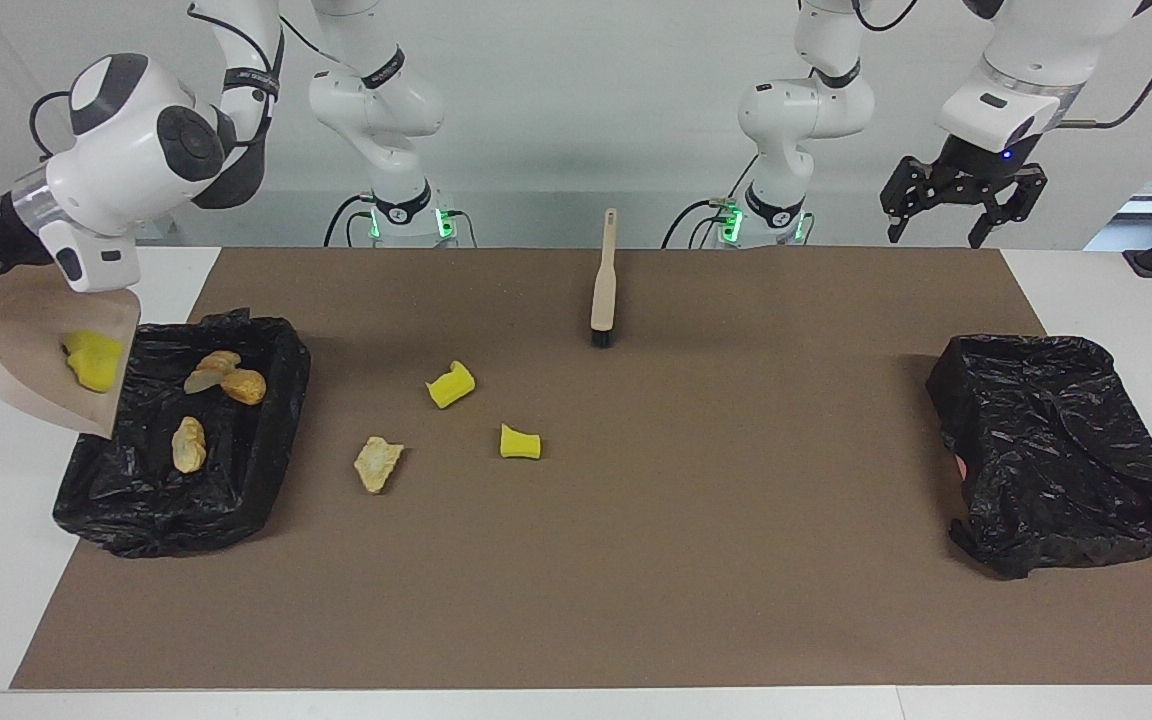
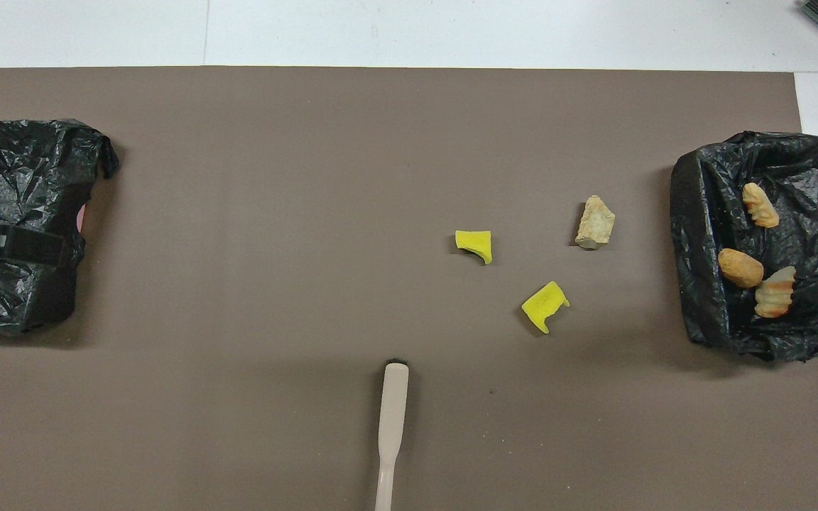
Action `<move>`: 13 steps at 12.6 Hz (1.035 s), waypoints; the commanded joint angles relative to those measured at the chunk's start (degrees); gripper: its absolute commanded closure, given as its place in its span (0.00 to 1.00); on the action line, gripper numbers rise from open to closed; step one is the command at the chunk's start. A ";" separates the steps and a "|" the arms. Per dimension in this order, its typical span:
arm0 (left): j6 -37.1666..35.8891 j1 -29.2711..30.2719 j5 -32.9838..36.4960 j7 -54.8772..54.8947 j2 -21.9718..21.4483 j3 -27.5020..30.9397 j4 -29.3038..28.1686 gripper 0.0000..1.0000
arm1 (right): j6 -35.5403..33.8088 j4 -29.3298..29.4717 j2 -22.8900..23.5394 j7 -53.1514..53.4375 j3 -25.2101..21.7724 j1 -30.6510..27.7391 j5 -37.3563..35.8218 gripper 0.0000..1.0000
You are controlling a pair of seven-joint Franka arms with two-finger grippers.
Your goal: Sweep and dump trash in bin
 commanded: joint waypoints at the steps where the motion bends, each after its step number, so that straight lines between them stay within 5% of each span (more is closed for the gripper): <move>1: -2.87 0.35 1.07 0.77 3.24 -0.33 4.42 0.00 | 4.16 -4.66 -0.51 2.23 0.17 0.03 -1.47 1.00; 9: -1.90 2.80 -1.22 1.03 2.45 -0.41 4.24 0.00 | -7.60 -6.08 -2.70 21.49 0.52 2.32 -13.01 1.00; 13: -1.90 2.02 -1.04 1.38 2.09 1.60 3.80 0.00 | -5.52 -3.98 -1.92 10.84 0.61 2.23 -12.23 1.00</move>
